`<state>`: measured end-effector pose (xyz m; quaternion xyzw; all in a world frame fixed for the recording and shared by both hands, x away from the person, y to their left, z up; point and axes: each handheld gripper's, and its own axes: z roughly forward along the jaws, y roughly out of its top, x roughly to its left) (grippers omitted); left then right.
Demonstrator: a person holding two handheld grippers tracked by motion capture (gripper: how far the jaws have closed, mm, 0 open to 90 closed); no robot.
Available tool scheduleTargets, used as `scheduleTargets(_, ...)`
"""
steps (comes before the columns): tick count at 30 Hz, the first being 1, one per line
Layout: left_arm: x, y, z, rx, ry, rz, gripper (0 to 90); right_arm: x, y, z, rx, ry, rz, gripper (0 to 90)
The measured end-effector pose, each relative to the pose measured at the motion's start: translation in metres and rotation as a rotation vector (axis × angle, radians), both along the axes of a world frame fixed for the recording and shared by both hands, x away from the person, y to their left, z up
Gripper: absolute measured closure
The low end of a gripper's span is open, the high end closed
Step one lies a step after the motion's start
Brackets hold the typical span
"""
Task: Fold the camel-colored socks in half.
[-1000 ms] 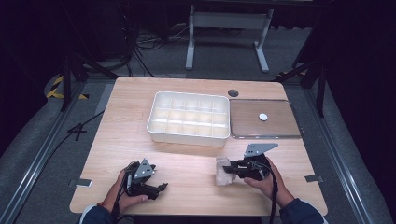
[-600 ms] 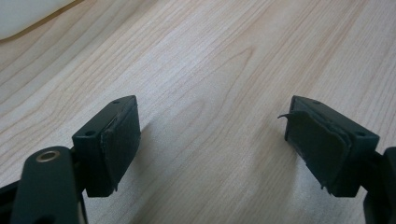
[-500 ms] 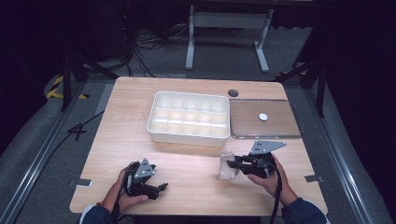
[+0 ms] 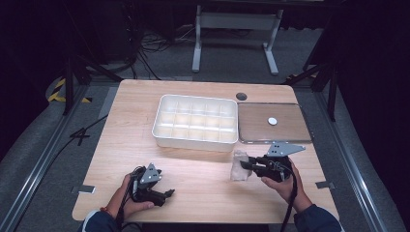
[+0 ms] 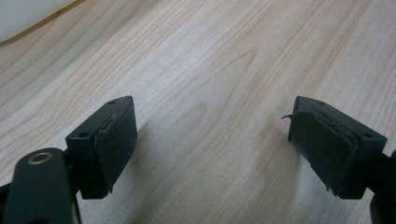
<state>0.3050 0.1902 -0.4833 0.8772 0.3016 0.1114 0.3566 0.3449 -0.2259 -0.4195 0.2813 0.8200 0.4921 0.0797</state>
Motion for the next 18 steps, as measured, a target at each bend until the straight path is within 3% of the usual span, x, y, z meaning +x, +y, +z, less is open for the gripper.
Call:
scheduleTargets(8,0.003,-0.001,0.0,0.004,-0.001,-0.01,14.5,-0.004,-0.012,0.006,0.022,-0.029,-0.044,75.9)
scheduleTargets(18,0.003,-0.001,0.0,0.007,-0.003,-0.013,14.6,0.003,-0.015,0.012,0.042,-0.056,-0.067,76.0)
